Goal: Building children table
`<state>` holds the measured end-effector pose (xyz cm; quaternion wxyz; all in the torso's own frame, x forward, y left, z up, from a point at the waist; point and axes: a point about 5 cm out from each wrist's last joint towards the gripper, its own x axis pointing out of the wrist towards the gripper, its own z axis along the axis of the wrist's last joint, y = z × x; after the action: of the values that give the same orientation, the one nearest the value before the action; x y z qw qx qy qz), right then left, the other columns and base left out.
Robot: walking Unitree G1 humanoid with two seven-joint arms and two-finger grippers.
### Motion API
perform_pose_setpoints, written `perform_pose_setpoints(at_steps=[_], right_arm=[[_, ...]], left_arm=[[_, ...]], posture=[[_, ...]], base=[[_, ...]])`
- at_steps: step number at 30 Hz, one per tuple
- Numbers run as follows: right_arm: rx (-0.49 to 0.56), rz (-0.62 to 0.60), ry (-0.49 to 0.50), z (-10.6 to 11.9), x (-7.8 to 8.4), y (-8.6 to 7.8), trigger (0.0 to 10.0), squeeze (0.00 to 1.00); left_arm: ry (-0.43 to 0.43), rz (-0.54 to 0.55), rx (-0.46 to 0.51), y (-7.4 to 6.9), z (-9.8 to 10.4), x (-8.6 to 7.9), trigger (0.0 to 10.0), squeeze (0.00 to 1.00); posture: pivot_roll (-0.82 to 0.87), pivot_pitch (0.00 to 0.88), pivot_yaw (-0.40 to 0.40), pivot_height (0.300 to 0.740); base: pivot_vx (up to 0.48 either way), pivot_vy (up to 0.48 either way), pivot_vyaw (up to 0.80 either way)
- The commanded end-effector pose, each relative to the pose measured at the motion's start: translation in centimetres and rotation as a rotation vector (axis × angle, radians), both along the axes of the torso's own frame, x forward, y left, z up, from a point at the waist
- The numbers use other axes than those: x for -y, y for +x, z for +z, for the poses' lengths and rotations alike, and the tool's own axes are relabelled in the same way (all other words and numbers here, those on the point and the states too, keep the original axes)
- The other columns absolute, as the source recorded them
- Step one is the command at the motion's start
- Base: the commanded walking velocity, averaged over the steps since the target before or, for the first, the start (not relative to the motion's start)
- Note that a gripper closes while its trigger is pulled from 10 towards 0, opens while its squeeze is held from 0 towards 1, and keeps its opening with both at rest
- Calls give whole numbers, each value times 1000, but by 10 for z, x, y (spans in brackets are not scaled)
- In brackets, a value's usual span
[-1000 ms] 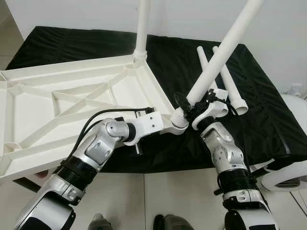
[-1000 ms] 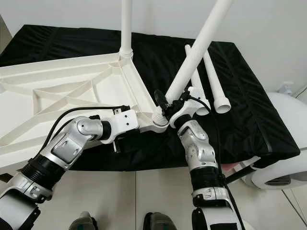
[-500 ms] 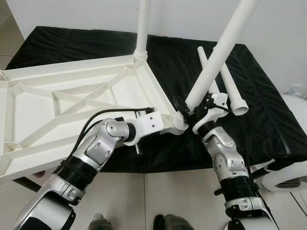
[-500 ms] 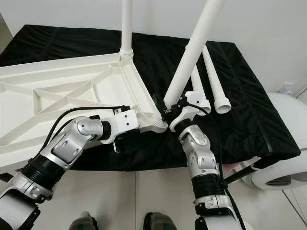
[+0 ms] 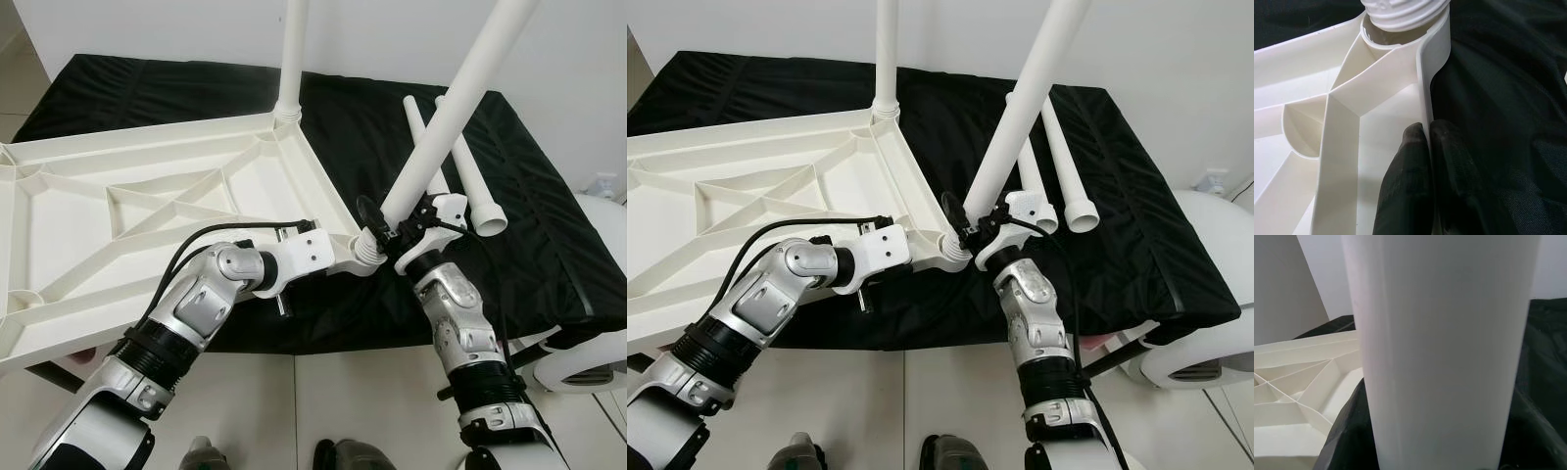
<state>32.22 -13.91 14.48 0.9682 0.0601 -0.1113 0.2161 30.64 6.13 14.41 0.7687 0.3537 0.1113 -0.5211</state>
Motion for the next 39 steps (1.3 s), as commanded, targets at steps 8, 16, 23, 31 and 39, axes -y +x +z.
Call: perform_pose_setpoints(at_steps=[8, 16, 23, 31, 39], right_arm=[[-144, -43, -48, -38, 11, -7, 10000, 0], [-190, -39, -17, -48, 5, -3, 10000, 0], [-210, -66, -7, -51, 8, 1, 10000, 0], [-181, -47, -78, -54, 7, -3, 10000, 0], [-160, -22, -177, -65, 8, -15, 10000, 0]], left_arm=[[51, 44, -10, 1, -8, -11, 10000, 0], [48, 42, -10, 1, -8, -10, 10000, 0], [51, 38, -13, -1, -9, -10, 10000, 0], [53, 42, -11, -1, -9, -11, 10000, 0], [52, 38, -9, -2, -9, -11, 10000, 0]], posture=[[48, 70, -71, 740], [51, 67, -75, 740], [56, 63, -80, 740], [55, 59, -83, 740], [50, 55, -80, 740]], base=[[0, 0, 0], [0, 0, 0], [0, 0, 0], [0, 0, 0], [0, 0, 0]])
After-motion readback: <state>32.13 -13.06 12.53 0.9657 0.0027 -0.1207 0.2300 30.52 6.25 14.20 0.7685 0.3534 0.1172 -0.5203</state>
